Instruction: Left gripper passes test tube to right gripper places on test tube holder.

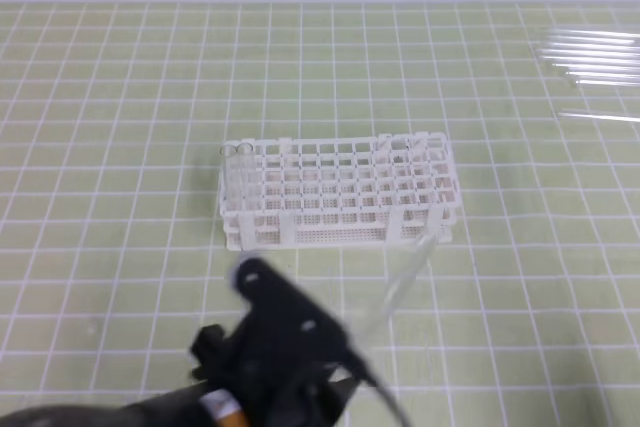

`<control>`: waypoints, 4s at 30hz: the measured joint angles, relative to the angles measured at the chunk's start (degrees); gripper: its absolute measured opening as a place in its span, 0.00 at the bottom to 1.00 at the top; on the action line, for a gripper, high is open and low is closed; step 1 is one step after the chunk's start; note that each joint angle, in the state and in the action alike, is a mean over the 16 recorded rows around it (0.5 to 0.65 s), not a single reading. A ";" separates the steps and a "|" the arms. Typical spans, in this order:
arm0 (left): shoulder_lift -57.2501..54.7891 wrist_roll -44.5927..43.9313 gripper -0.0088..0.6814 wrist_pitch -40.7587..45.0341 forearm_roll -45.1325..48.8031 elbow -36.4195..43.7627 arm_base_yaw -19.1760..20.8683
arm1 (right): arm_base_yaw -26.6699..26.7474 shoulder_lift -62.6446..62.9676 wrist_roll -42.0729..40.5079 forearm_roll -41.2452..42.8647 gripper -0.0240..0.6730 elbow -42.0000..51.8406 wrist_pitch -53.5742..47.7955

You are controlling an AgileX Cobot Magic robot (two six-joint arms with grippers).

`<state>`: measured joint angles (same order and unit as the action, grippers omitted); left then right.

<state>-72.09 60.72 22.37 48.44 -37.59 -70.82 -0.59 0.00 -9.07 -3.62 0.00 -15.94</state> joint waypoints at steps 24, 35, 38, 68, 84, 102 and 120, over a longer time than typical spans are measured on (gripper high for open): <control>11.83 9.07 0.11 -4.10 22.23 11.68 0.01 | 0.00 0.00 0.00 0.00 0.01 0.00 0.00; 11.81 9.98 0.13 -9.49 26.30 11.68 -0.01 | 0.00 0.00 -0.05 -0.02 0.01 0.00 0.10; 11.80 10.75 0.12 -10.31 26.57 11.68 -0.01 | 0.00 0.00 -0.09 -1.93 0.01 0.00 0.93; -0.05 21.70 0.14 -13.21 31.58 11.61 -0.02 | 0.00 0.00 -5.21 -72.46 0.01 -0.03 9.29; -0.16 34.56 0.14 -13.70 43.15 10.24 -0.01 | 0.11 -2.27 -54.58 -94.35 0.01 -1.95 -15.92; -0.08 45.66 0.12 -8.82 53.42 7.16 0.00 | 3.15 -21.88 -72.75 -95.51 0.11 -12.15 -23.38; -0.32 48.00 0.17 -2.72 51.57 7.06 -0.04 | 4.07 -47.46 -83.29 -95.35 0.61 -23.54 -37.94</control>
<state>-72.42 108.72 19.65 100.01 -30.53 -70.86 3.48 -47.46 -92.36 -98.97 -23.54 -53.88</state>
